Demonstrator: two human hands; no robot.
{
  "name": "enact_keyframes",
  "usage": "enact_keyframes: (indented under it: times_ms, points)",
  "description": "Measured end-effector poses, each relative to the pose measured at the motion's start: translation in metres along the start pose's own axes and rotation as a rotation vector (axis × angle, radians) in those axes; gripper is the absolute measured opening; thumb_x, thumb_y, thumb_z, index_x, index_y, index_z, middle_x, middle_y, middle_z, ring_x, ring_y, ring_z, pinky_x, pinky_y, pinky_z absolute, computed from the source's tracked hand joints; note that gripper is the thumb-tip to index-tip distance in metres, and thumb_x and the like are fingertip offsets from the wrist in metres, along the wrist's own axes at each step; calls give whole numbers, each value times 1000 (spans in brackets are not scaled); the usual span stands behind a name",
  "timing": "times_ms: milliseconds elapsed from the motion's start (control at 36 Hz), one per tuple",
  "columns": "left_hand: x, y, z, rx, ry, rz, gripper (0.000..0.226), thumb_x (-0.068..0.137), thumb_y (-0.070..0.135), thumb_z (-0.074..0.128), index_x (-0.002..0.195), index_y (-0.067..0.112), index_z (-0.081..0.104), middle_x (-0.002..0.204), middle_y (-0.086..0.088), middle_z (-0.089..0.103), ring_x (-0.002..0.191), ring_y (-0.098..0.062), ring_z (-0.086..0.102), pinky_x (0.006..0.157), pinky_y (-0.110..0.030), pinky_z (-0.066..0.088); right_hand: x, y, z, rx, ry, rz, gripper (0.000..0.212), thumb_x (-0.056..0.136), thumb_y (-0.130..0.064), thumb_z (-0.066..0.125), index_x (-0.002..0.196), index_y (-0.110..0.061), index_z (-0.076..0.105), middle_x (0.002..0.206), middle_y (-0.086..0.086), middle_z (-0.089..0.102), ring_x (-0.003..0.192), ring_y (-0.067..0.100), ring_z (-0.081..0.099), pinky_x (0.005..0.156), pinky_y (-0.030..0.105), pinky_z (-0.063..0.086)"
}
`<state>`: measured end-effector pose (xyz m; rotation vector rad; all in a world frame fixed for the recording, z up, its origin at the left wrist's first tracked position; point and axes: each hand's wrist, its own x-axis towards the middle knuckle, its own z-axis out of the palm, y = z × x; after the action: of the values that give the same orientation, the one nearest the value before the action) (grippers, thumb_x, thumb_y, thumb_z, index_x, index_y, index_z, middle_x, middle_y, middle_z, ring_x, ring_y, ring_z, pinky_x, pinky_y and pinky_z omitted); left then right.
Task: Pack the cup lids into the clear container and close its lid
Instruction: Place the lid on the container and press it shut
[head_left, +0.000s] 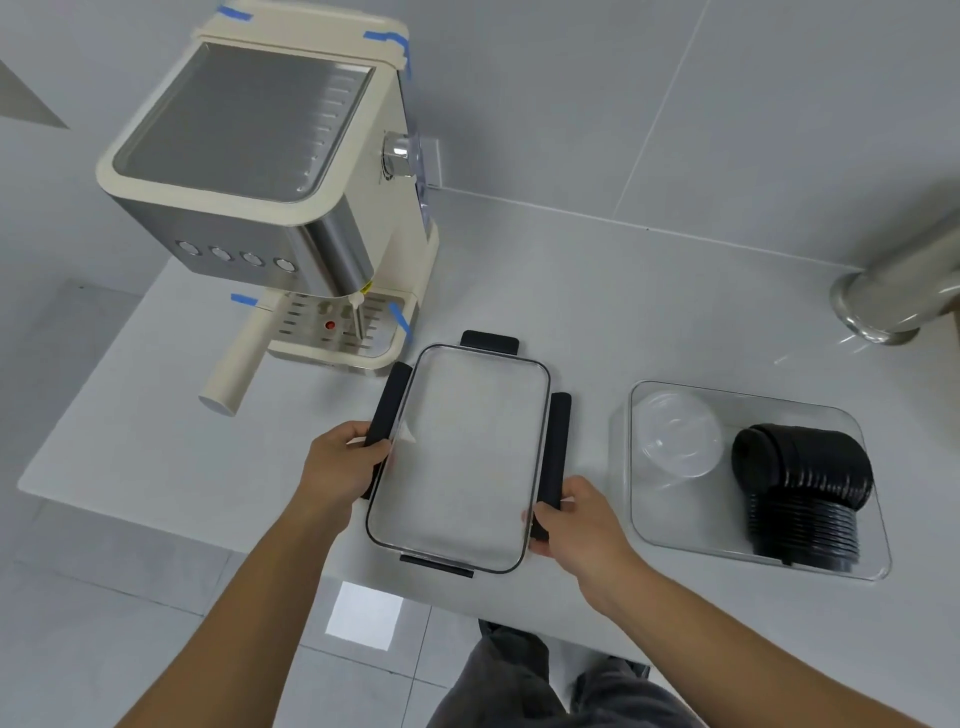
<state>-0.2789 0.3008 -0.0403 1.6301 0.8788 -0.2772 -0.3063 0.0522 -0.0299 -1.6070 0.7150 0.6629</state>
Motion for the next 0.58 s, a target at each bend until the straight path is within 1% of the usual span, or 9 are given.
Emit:
enact_keyframes:
  times_ms: [56, 139, 306, 417, 500, 556, 583]
  points:
    - [-4, 2, 0, -14, -1, 0, 15, 87, 5, 66, 99, 12, 72, 91, -13, 72, 75, -29, 62, 72, -41, 53, -6, -5, -4, -7, -6, -30, 6, 93, -1, 52, 90, -6, 53, 93, 18, 68, 78, 23, 66, 69, 33, 61]
    - [-10, 5, 2, -43, -13, -5, 17, 88, 4, 64, 103, 7, 70, 85, -13, 69, 69, -26, 60, 63, -31, 49, -15, -13, -11, -2, -17, -74, 5, 93, -1, 52, 94, -6, 54, 92, 18, 70, 73, 21, 65, 65, 28, 61]
    - [-28, 16, 11, -142, -44, -7, 14, 90, 3, 63, 102, 4, 68, 81, -15, 66, 63, -24, 57, 56, -28, 44, -30, -30, -33, 42, -43, -154, 9, 92, -3, 54, 95, -11, 58, 77, 8, 74, 63, 11, 66, 56, 21, 54]
    - [-40, 20, 19, -244, -57, -22, 12, 91, 1, 62, 101, 4, 67, 81, -14, 67, 67, -26, 58, 61, -31, 47, -37, -40, -47, 67, -47, -214, 11, 91, -4, 56, 97, -13, 59, 72, 4, 74, 63, 12, 67, 63, 27, 59]
    - [-49, 22, 25, -290, -61, -26, 10, 91, 1, 62, 98, 7, 67, 83, -13, 68, 71, -27, 60, 61, -31, 47, -43, -47, -57, 78, -58, -272, 13, 88, -4, 61, 96, -15, 60, 69, 3, 74, 62, 13, 66, 60, 25, 56]
    - [-55, 23, 31, -336, -62, -26, 9, 91, 1, 62, 97, 6, 67, 84, -14, 69, 73, -28, 61, 66, -32, 49, -48, -53, -65, 83, -60, -320, 21, 82, -3, 67, 96, -16, 59, 68, 2, 73, 64, 15, 67, 57, 24, 52]
    - [-59, 24, 35, -358, -63, -22, 9, 90, 0, 63, 96, 6, 67, 84, -14, 69, 73, -28, 62, 69, -32, 50, -50, -56, -70, 92, -61, -341, 24, 80, -2, 69, 97, -17, 59, 68, 2, 73, 66, 17, 68, 58, 26, 52]
